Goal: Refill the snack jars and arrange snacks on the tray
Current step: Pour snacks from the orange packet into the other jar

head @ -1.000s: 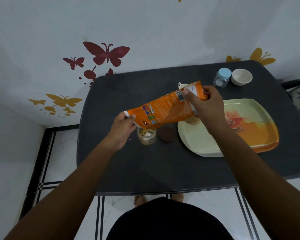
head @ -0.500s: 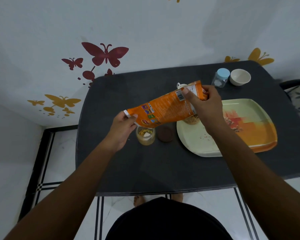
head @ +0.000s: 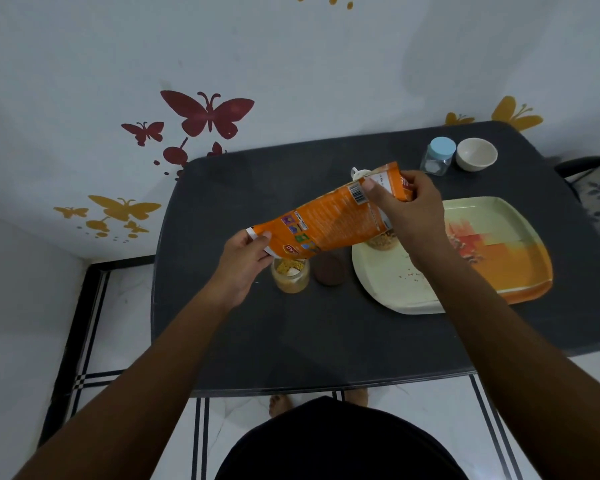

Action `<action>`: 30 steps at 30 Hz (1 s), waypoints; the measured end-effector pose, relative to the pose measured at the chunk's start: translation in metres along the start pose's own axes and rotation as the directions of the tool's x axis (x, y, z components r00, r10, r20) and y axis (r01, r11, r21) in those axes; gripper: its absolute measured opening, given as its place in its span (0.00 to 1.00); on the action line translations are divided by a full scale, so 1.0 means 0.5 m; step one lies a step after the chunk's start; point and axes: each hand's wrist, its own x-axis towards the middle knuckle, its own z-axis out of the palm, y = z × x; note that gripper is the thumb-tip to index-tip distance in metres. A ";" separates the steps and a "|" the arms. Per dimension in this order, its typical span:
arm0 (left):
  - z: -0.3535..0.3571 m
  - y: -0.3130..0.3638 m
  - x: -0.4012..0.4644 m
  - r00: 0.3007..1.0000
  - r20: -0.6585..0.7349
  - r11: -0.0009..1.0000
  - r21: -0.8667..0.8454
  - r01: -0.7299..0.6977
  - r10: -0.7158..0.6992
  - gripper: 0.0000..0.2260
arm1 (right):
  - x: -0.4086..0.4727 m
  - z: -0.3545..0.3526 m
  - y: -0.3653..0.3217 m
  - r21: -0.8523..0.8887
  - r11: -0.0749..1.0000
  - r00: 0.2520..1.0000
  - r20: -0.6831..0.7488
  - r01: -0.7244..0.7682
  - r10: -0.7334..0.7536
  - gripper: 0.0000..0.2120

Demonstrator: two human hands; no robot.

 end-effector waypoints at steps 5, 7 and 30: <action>0.002 -0.004 0.001 1.000 -0.002 1.000 -0.007 0.003 -0.003 0.11 | -0.010 0.002 0.002 -0.001 1.000 1.000 0.003 0.024 -0.024 0.31; 0.003 -0.005 0.002 1.000 0.013 1.000 -0.005 0.004 -0.004 0.11 | -0.010 0.002 0.002 0.003 0.999 0.999 -0.026 0.035 -0.034 0.30; -0.003 -0.014 -0.001 1.000 0.013 0.998 -0.056 0.016 -0.015 0.13 | -0.022 0.006 -0.012 -0.001 0.996 0.996 -0.017 0.088 -0.088 0.30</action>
